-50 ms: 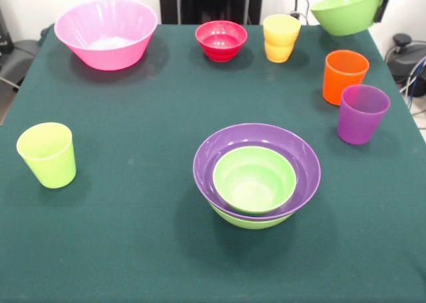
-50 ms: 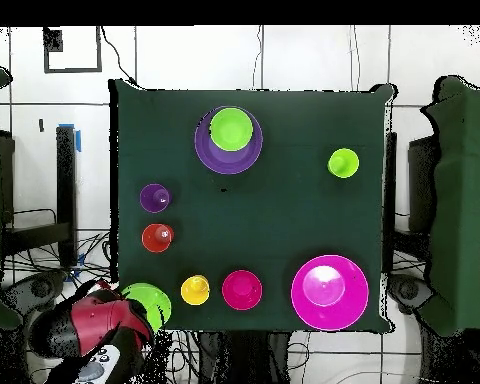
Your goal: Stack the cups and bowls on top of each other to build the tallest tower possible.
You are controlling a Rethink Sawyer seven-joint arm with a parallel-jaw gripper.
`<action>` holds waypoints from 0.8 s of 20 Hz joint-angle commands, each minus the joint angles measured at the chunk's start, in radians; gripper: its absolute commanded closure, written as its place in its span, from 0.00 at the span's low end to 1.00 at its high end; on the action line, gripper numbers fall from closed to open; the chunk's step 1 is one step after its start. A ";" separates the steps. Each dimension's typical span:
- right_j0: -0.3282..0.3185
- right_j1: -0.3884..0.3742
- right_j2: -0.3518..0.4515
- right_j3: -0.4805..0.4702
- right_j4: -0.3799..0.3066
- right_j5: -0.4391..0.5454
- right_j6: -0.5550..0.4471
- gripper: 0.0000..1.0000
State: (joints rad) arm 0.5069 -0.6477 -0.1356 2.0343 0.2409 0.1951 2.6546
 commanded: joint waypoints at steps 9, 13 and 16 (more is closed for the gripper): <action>-0.029 -0.099 -0.004 -0.211 0.000 0.386 0.078 1.00; -0.046 -0.108 -0.008 -0.267 -0.023 0.449 0.049 1.00; -0.055 -0.108 -0.011 -0.309 -0.036 0.488 0.037 1.00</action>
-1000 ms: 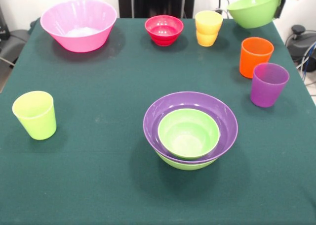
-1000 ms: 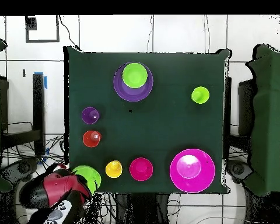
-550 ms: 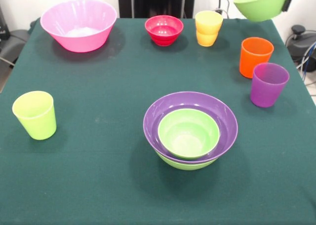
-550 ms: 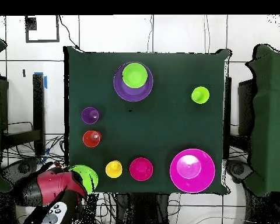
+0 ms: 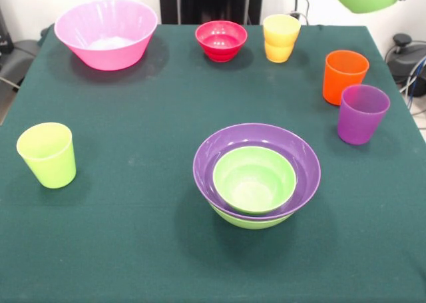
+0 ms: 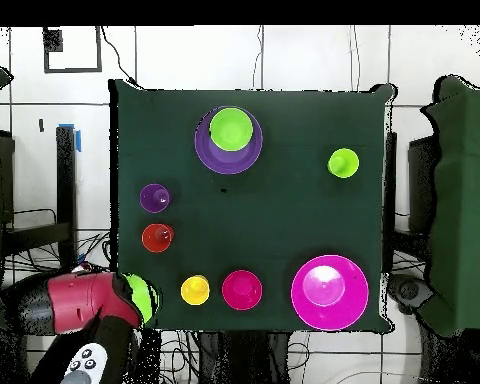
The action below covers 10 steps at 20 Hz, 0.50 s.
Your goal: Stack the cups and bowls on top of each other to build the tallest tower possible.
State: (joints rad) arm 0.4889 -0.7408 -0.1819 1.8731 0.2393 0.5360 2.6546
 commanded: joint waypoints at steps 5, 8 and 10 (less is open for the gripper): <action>-0.071 -0.004 0.055 -0.199 -0.044 0.167 0.003 1.00; -0.094 0.021 0.064 -0.260 -0.056 0.214 -0.018 1.00; -0.118 0.041 0.079 -0.289 -0.065 0.220 -0.048 1.00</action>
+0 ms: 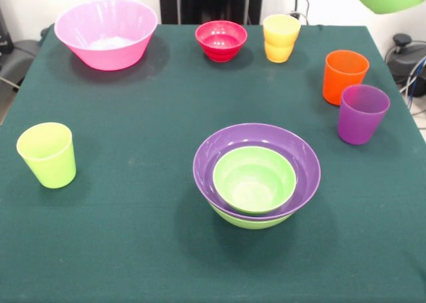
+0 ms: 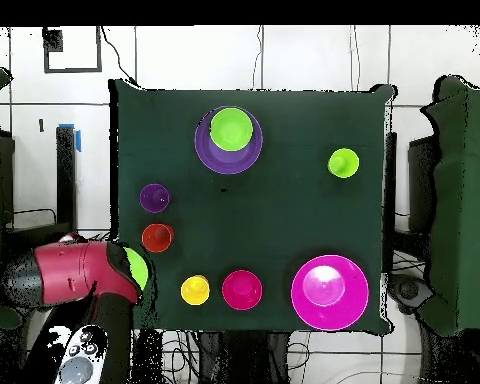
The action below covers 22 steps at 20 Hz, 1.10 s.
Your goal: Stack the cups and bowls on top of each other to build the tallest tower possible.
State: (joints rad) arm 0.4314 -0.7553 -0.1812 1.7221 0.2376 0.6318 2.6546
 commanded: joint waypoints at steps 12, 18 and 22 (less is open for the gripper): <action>-0.208 0.156 0.179 -0.252 -0.160 0.106 -0.226 1.00; -0.254 0.164 0.221 -0.290 -0.207 0.143 -0.253 1.00; -0.280 0.136 0.250 -0.307 -0.231 0.214 -0.268 1.00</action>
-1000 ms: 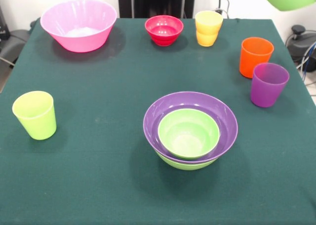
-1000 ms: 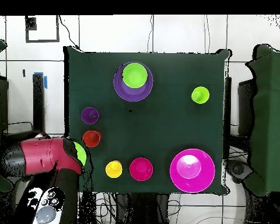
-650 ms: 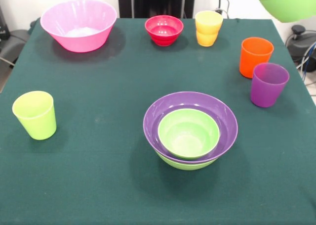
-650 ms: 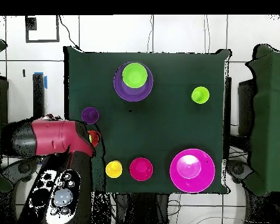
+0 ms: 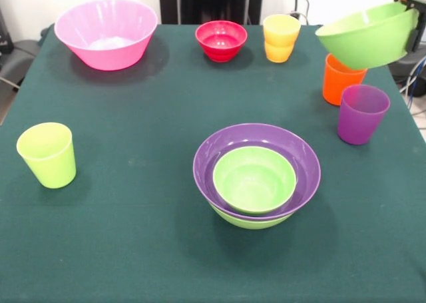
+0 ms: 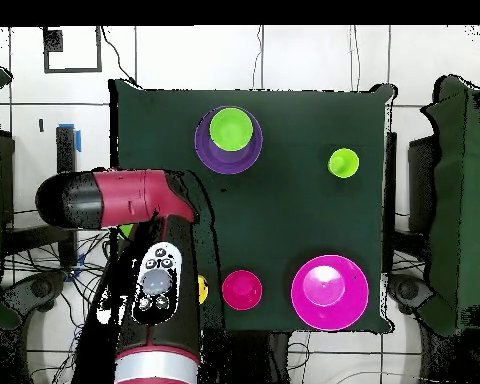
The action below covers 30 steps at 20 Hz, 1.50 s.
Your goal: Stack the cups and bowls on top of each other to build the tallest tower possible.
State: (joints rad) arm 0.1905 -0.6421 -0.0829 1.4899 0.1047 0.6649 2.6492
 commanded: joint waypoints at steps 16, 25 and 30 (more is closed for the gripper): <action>-0.147 0.002 0.251 -0.134 -0.187 0.297 -0.308 1.00; -0.227 0.070 0.312 -0.175 -0.273 0.240 -0.375 1.00; -0.273 0.092 0.352 -0.211 -0.314 0.265 -0.421 1.00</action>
State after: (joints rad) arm -0.0404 -0.6194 0.1429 1.3349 -0.1105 0.8879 2.5807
